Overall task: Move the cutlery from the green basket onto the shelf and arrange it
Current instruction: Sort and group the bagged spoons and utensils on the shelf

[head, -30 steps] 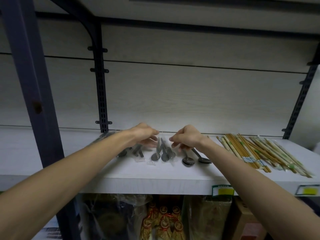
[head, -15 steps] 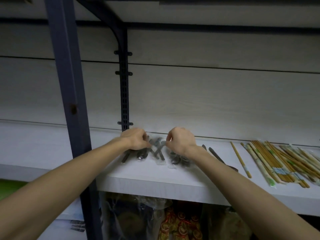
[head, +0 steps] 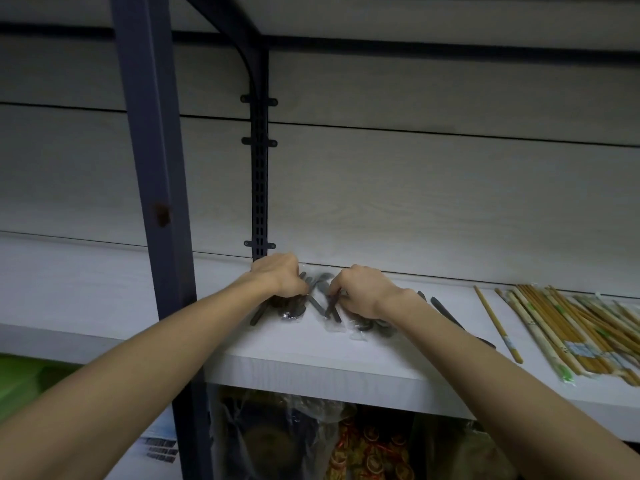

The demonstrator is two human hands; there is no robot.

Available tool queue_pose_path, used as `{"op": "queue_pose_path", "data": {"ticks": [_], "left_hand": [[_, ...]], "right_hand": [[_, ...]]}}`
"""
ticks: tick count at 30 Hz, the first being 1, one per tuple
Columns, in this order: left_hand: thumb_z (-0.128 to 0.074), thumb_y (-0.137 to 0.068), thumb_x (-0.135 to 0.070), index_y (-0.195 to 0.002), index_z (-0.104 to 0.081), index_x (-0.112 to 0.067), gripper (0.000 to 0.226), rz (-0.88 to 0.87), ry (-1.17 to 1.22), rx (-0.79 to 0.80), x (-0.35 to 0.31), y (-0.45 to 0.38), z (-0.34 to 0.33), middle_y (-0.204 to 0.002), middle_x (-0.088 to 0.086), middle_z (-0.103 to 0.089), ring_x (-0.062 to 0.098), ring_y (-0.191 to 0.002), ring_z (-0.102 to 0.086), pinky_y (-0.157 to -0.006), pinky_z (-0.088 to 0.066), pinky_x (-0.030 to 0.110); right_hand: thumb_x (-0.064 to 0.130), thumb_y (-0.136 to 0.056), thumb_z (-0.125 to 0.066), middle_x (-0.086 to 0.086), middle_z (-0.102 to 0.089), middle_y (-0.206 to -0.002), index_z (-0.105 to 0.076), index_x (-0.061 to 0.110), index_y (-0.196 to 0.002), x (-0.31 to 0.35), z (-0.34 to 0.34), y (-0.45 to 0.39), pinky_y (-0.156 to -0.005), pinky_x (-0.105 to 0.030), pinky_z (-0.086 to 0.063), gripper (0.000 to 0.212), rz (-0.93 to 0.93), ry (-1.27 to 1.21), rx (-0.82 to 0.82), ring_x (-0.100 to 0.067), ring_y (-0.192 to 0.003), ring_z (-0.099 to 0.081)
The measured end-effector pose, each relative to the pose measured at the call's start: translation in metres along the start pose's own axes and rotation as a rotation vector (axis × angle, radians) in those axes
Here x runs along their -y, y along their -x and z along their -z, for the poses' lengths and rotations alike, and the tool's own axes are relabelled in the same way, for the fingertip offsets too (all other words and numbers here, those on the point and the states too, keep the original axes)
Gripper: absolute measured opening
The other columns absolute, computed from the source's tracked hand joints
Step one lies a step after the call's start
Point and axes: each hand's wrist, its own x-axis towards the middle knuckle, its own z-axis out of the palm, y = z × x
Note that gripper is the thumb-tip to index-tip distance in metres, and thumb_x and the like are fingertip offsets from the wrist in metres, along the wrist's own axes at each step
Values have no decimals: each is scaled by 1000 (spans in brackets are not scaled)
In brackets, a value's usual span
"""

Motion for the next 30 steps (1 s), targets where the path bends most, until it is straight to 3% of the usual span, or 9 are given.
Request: {"op": "queue_pose_path", "data": {"ticks": [3, 7, 10, 14, 16, 21, 24, 28, 30], "left_hand": [[-70, -82, -45, -73, -65, -19, 28, 26, 78, 18, -1, 0, 2, -79, -1, -67, 23, -84, -67, -61, -41, 29], [-70, -78, -34, -56, -51, -17, 33, 65, 217, 49, -1, 1, 5, -61, -1, -53, 22, -62, -53, -55, -36, 27], [-75, -76, -29, -64, -69, -10, 23, 80, 324, 34, -1, 1, 9, -63, 1, -65, 21, -61, -60, -61, -48, 28], [-83, -74, -24, -73, -80, -17, 8, 65, 504, -21, -1, -2, 15, -80, 1, -76, 19, -83, -71, -82, -59, 33], [-85, -75, -18, -72, -76, -15, 10, 66, 643, -76, -3, -4, 18, -79, 2, -76, 22, -80, -71, -86, -59, 39], [-85, -80, -12, -101, -67, -14, 28, 44, 916, -2, -21, 8, 27, -78, 3, -69, 11, -62, -59, -55, -46, 22], [-84, -81, -11, -105, -69, -10, 28, -12, 973, 75, -39, 16, 26, -83, 7, -71, 14, -68, -63, -66, -50, 25], [-83, -83, -9, -102, -73, -5, 22, -58, 966, 114, -62, 19, 19, -74, 4, -71, 5, -51, -62, -51, -47, 16], [-83, -83, -11, -105, -74, -3, 25, -59, 970, 131, -70, 16, 15, -79, 7, -74, 7, -55, -63, -55, -48, 20]], "right_hand": [[15, -88, -52, -7, -70, -106, -73, 29, -108, -2, 0, 2, -80, -37, -51, 32, 53, 72, -23, -32, -100, -64], [19, -94, -51, -7, -70, -104, -68, 22, -104, -5, 3, 4, -70, -34, -42, 20, 164, 205, -61, -34, -96, -64], [24, -97, -49, -3, -70, -104, -67, 21, -104, -12, 5, 5, -69, -36, -45, 19, 205, 186, -172, -32, -94, -64], [27, -99, -51, 3, -73, -106, -68, 25, -109, -20, 6, 7, -73, -39, -52, 20, 185, -52, -369, -27, -91, -67], [28, -98, -56, 5, -75, -100, -71, 25, -106, -22, 9, 11, -74, -39, -54, 17, 123, -216, -495, -23, -87, -69], [23, -92, -65, 11, -76, -85, -76, 18, -97, -33, 30, 23, -74, -22, -54, 13, -108, -701, -702, -5, -78, -71], [16, -92, -65, 3, -75, -78, -74, 14, -93, -40, 38, 30, -57, -20, -50, 10, -266, -996, -643, -7, -64, -69], [10, -94, -59, -2, -69, -73, -72, 6, -89, -47, 41, 47, -47, -23, -40, 15, -411, -1135, -494, -13, -57, -61], [11, -95, -56, -3, -68, -74, -73, 3, -94, -53, 41, 56, -46, -22, -37, 18, -478, -1177, -371, -12, -54, -59]]}}
